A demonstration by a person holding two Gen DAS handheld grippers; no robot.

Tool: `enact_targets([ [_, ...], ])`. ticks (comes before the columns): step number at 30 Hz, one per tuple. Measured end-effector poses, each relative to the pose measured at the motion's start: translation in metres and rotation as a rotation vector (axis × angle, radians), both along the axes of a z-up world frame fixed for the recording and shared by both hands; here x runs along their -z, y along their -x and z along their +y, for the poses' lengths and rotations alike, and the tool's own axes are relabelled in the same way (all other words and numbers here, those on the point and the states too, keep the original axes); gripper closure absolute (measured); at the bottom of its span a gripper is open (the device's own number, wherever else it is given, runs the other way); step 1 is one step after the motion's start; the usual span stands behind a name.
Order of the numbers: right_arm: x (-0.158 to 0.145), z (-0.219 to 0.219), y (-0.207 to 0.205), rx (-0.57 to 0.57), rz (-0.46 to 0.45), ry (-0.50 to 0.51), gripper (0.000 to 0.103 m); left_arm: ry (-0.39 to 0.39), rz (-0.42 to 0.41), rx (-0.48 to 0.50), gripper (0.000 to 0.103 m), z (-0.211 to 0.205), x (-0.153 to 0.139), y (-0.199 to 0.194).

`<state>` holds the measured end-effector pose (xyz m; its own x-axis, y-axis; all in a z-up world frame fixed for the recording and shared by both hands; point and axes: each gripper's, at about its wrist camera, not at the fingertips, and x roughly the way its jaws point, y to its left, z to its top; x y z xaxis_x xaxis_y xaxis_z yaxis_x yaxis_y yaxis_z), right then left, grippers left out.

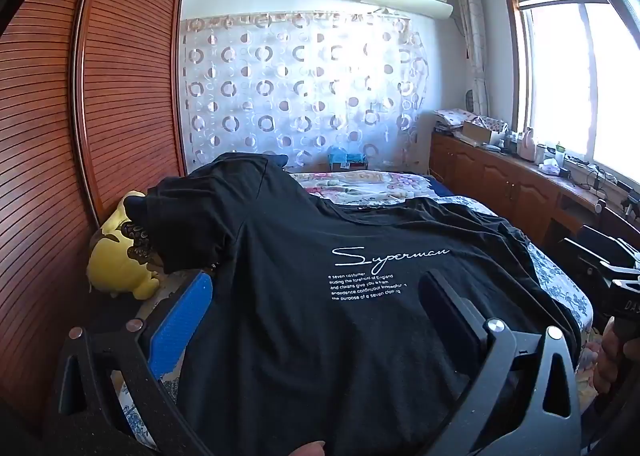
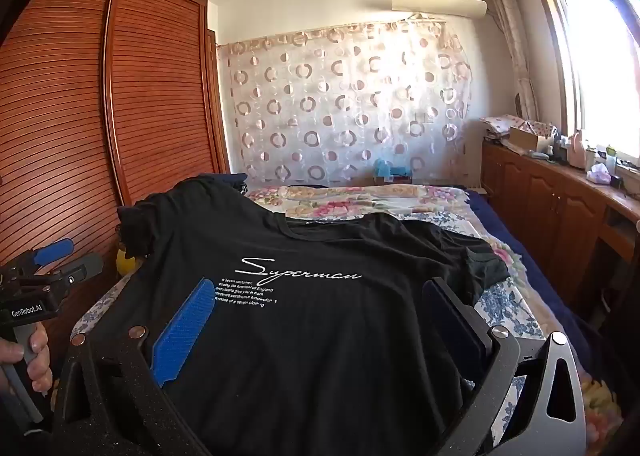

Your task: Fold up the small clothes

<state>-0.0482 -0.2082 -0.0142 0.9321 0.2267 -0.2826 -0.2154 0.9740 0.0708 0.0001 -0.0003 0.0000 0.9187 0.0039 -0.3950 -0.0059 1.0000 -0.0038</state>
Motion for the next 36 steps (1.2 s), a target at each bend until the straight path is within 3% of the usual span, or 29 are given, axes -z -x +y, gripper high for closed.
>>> enact_targets([
  [36,0.0020,0.0018,0.0012,0.000,0.001,-0.006,0.000,-0.001,-0.007,0.003,0.000,-0.0046,-0.0032,0.0036],
])
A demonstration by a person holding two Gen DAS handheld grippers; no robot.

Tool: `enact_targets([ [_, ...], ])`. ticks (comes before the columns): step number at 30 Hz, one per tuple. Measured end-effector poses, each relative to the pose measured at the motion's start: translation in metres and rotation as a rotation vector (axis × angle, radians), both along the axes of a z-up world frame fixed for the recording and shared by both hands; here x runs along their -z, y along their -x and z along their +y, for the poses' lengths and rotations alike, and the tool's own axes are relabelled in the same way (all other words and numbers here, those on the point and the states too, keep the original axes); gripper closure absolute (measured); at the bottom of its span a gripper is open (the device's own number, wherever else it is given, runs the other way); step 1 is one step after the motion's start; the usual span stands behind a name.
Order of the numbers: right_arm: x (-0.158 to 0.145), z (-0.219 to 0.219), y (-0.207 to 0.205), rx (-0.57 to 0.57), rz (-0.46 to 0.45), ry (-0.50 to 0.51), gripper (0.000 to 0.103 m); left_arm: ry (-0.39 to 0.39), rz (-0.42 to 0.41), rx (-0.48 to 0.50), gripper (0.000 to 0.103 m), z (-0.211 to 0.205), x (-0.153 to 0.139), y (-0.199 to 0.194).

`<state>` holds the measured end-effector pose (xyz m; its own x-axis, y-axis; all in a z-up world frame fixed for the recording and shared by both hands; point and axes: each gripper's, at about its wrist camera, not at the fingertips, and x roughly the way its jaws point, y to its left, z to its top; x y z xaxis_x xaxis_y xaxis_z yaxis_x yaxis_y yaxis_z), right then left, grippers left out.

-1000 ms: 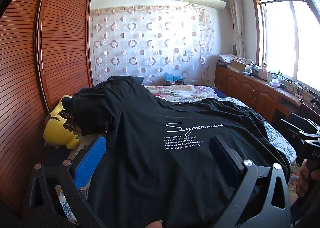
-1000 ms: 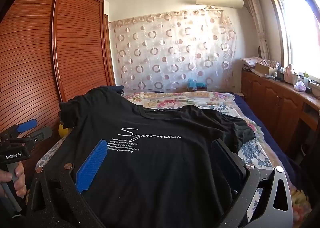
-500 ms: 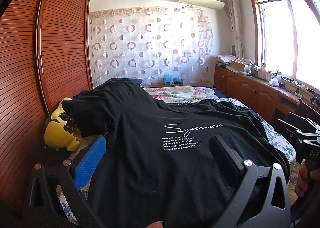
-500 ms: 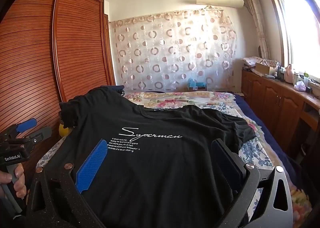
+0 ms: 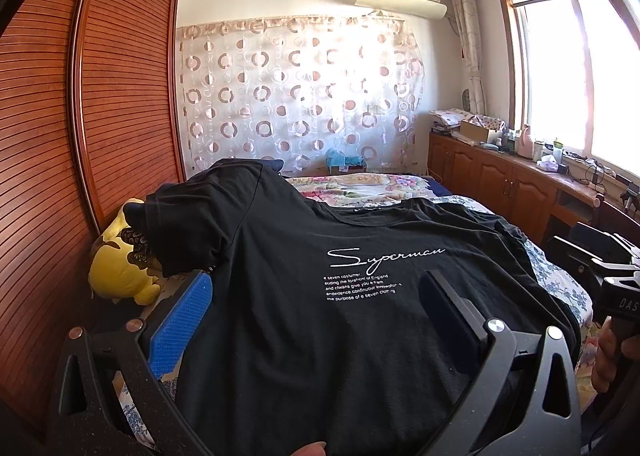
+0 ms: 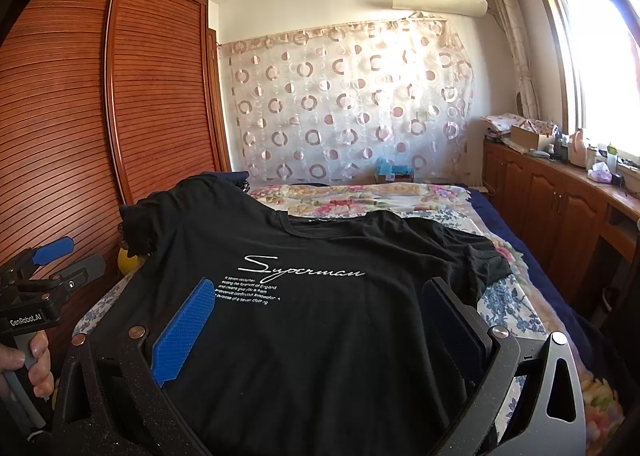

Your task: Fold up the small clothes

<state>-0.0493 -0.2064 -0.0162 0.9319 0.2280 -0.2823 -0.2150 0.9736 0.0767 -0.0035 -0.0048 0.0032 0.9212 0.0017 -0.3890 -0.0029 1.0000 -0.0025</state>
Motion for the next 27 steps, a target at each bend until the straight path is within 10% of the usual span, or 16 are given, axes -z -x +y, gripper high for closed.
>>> enact_targets([
  [27,-0.0002,-0.0002,-0.0001,0.001,-0.001,0.000,0.000,-0.008,-0.009,0.001,0.000,-0.0030,-0.0061,0.0009],
])
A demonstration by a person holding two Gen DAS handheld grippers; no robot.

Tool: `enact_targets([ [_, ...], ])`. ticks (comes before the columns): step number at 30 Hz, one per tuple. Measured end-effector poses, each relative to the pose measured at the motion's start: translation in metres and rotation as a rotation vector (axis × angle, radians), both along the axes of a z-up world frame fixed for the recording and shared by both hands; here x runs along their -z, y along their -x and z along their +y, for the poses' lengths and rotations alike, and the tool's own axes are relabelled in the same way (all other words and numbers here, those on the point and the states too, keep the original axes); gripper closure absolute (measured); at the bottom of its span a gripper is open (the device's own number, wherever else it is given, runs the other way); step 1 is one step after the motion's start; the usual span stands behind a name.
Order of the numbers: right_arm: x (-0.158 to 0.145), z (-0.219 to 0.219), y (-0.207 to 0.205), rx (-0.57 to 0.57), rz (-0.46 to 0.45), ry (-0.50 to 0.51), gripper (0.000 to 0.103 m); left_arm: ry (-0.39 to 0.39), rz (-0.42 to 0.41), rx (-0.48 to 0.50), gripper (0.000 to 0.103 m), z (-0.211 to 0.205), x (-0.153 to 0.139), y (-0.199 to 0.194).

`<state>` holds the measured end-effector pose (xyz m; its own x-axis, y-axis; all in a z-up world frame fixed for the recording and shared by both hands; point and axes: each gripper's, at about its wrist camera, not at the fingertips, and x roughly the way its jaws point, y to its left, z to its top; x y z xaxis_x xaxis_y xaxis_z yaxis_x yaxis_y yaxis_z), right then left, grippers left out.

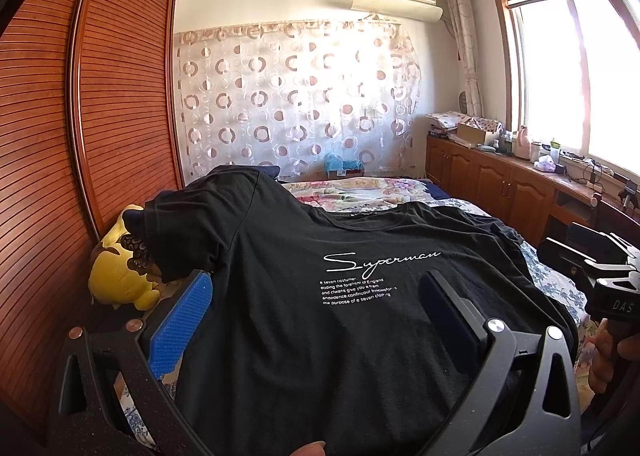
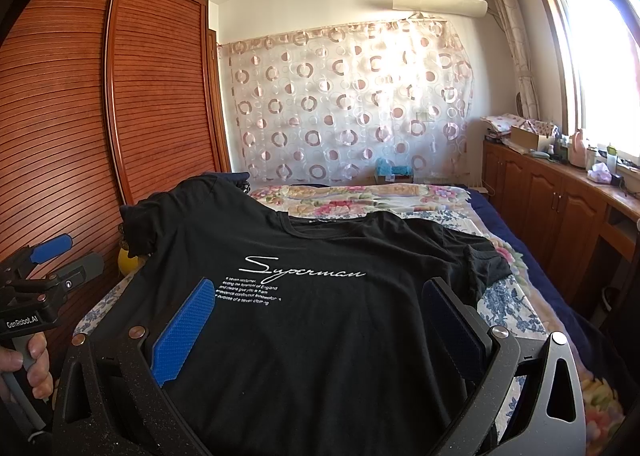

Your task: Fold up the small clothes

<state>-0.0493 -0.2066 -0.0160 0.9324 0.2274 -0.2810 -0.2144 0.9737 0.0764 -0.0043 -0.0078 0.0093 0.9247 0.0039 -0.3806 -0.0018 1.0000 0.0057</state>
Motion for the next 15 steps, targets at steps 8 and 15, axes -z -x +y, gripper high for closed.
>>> enact_targets([
  [8,-0.0008,-0.0002,0.0005,0.000,-0.001,0.000,0.000,-0.003,-0.003,-0.001,0.000,-0.0013,-0.0006,0.0009],
  [15,-0.0011,-0.0001,0.0007,-0.001,0.001,0.001,0.000,-0.004,-0.004,0.000,0.000,-0.0010,0.0008,0.0009],
])
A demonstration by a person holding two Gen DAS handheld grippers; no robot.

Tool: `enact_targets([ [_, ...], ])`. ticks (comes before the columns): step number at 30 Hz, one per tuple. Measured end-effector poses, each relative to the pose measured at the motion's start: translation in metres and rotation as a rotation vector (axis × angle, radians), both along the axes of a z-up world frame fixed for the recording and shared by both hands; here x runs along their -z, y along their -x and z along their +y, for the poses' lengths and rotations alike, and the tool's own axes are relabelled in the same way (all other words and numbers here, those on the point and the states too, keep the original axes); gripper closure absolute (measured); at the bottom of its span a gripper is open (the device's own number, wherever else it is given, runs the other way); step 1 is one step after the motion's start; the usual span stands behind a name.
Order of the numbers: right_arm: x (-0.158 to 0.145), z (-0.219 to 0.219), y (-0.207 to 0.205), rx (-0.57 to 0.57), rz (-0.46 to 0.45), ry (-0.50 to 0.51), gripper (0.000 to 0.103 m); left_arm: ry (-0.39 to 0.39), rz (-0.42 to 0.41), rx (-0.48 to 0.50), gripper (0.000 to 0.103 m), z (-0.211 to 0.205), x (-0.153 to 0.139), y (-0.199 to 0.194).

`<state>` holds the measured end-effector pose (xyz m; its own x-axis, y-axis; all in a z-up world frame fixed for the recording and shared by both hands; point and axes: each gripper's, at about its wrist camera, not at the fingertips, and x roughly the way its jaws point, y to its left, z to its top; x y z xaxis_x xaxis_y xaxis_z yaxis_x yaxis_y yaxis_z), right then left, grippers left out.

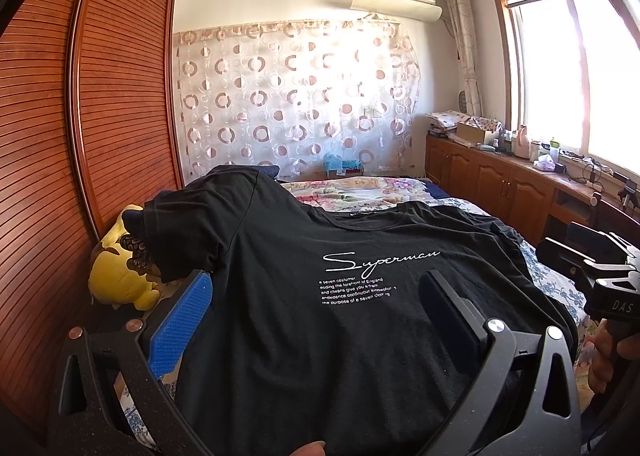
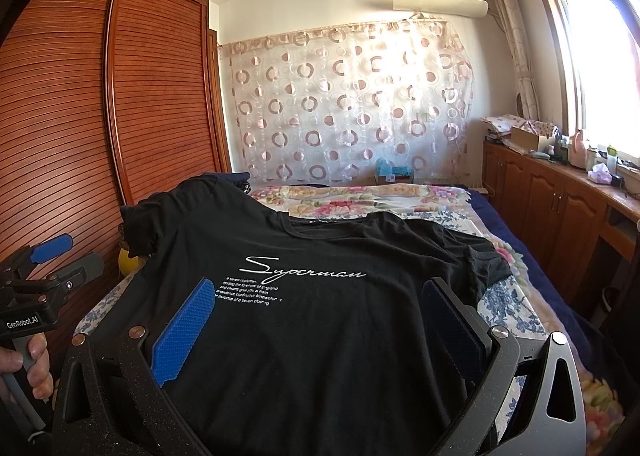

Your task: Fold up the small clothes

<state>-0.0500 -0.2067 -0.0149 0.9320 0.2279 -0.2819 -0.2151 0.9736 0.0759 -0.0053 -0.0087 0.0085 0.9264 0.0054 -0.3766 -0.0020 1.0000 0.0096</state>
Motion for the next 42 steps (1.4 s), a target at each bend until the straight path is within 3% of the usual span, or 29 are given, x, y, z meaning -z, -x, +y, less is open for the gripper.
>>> enact_targets([
  [14,0.001,0.001,0.000,-0.003,0.002,-0.001,0.000,-0.001,0.001,0.003,0.000,-0.005,-0.008,0.000],
  [20,0.009,0.005,-0.010,-0.004,0.016,0.005,0.000,0.013,0.044,-0.015,0.000,0.001,-0.004,-0.009],
  [31,0.025,0.020,-0.040,-0.003,0.047,0.025,0.000,0.020,0.119,-0.099,0.000,0.058,0.029,-0.033],
  [42,0.032,0.047,-0.072,-0.097,0.093,0.097,0.000,0.033,0.143,-0.111,0.000,0.113,0.035,-0.058],
])
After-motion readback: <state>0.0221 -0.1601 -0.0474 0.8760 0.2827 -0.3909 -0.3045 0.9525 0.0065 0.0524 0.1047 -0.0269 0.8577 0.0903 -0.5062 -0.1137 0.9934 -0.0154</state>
